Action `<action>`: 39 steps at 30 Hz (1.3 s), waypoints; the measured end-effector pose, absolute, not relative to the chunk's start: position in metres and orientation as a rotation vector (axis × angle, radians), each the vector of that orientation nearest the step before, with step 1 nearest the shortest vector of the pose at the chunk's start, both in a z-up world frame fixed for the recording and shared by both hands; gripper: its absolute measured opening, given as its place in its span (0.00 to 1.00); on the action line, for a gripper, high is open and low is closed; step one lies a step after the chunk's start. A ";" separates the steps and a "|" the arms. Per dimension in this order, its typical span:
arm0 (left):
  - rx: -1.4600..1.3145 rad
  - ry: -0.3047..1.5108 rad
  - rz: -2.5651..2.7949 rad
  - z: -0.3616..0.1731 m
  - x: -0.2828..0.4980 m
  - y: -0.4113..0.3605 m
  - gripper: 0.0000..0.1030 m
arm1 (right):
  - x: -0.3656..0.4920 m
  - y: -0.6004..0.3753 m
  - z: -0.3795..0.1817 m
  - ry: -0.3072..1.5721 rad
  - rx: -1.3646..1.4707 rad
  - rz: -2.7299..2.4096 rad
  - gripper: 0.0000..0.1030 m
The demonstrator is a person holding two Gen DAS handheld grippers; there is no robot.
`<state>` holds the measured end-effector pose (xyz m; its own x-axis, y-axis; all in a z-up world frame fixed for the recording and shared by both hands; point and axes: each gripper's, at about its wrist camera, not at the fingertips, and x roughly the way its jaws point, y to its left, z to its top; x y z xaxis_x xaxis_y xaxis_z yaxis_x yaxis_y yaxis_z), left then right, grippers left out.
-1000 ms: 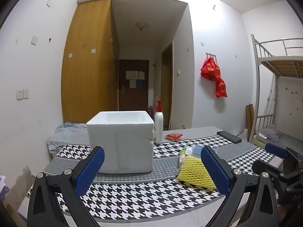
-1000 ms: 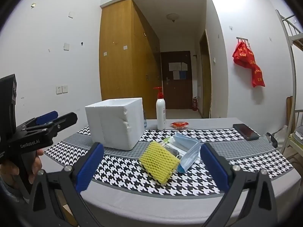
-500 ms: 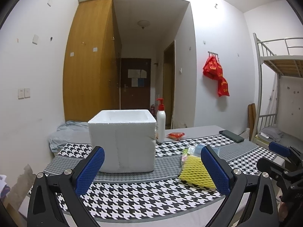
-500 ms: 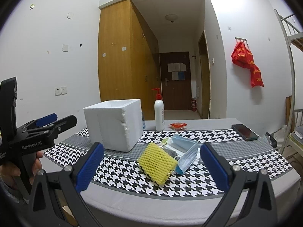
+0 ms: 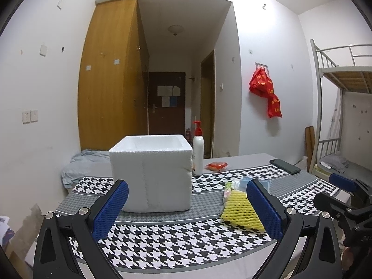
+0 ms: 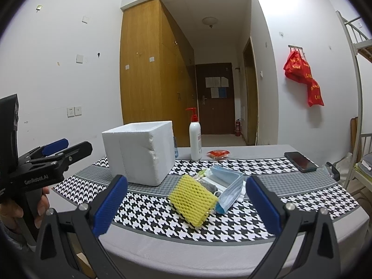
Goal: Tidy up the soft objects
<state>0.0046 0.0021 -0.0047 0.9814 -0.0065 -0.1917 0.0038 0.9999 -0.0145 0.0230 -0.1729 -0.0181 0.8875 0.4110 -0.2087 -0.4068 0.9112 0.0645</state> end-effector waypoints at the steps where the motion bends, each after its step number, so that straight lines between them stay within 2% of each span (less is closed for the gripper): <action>1: -0.013 0.193 -0.005 -0.004 0.005 0.002 0.99 | 0.023 -0.172 -0.018 0.221 0.021 0.429 1.00; 39: 0.009 0.232 -0.034 -0.007 0.018 -0.003 0.99 | 0.035 -0.172 -0.019 0.247 0.017 0.433 1.00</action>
<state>0.0181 -0.0032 -0.0067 0.9727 -0.0328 -0.2297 0.0348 0.9994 0.0047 0.0345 -0.1715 -0.0192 0.8782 0.4177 -0.2332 -0.4135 0.9079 0.0688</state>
